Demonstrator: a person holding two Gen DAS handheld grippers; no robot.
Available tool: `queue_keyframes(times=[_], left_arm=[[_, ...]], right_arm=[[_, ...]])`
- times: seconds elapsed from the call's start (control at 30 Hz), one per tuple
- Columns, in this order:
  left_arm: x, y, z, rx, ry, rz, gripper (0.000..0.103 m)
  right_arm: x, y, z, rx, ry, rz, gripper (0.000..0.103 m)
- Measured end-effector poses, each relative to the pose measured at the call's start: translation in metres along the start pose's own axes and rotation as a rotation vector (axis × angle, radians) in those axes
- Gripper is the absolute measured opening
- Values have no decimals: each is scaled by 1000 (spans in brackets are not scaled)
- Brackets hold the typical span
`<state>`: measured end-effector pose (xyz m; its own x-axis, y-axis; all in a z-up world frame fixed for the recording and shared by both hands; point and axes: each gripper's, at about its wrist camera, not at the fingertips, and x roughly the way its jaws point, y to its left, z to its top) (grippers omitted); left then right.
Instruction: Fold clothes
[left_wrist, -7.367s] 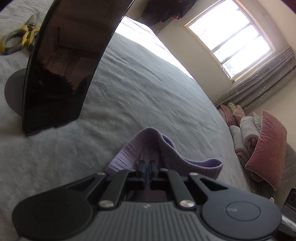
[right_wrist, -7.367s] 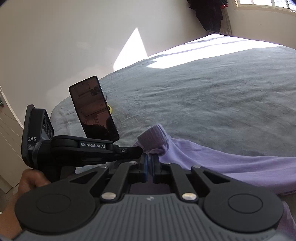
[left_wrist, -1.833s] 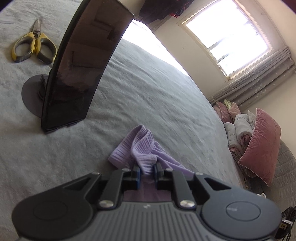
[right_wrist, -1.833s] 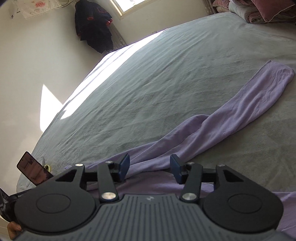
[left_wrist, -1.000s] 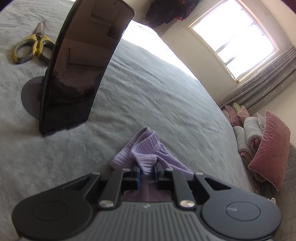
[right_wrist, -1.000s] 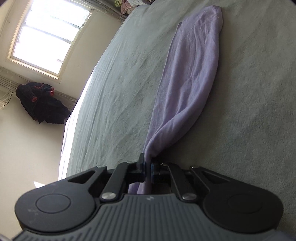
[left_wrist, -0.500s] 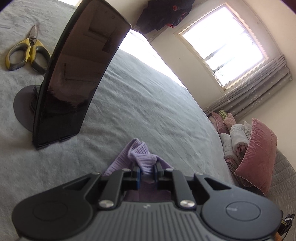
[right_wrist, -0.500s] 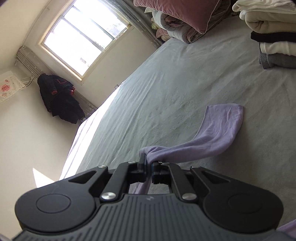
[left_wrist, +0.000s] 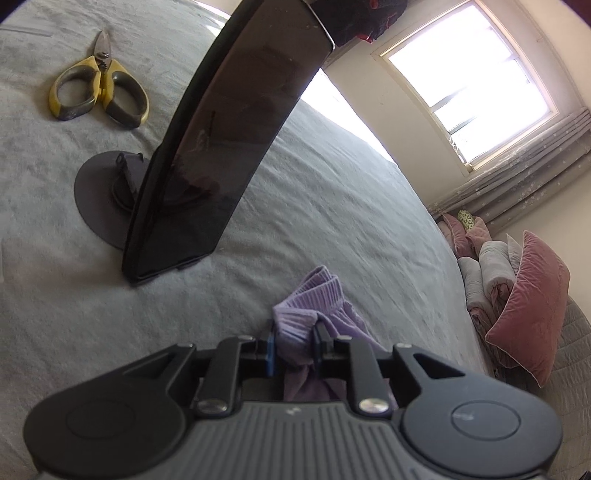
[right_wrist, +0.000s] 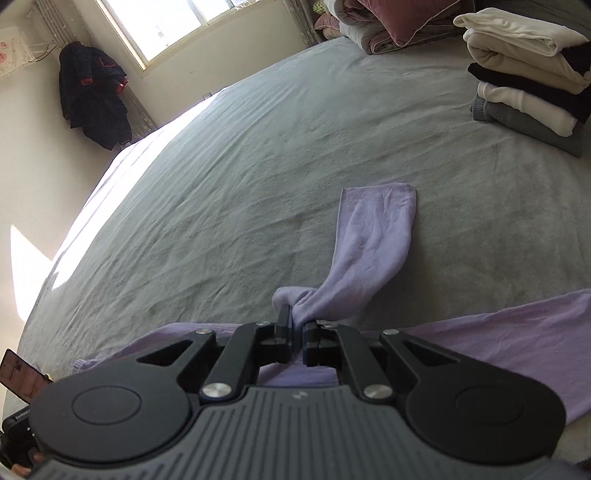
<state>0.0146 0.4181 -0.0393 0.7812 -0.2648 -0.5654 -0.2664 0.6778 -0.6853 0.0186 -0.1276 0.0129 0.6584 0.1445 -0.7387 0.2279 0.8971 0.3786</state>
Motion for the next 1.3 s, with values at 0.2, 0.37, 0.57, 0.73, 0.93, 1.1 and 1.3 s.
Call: queue_keyframes(times=[0.2,0.37,0.57,0.73,0.93,1.1,1.3], left_arm=[[-13,5,-4,-75,8,-21,28],[-22,6,-7,-104,0,-48,38],[-19,3,-10,-112,-19,5,35],[-13,1,-11,-134,-32,32,25],[-14,-3,-10,-112,-59,34,17],[-10,-8,-8,-93,-71,22,15],[-6,-12,-6,-71,-81,9,12]], right_arm=[[16,-1,-14,-44,144,-74,17],[-1,9,-17,-94,156,-39,49],[-19,45,-31,-252,133,61,49],[-8,104,-53,-524,138,188,49],[22,160,-83,-802,113,253,46],[44,176,-98,-915,121,341,36],[55,176,-107,-939,126,397,3]])
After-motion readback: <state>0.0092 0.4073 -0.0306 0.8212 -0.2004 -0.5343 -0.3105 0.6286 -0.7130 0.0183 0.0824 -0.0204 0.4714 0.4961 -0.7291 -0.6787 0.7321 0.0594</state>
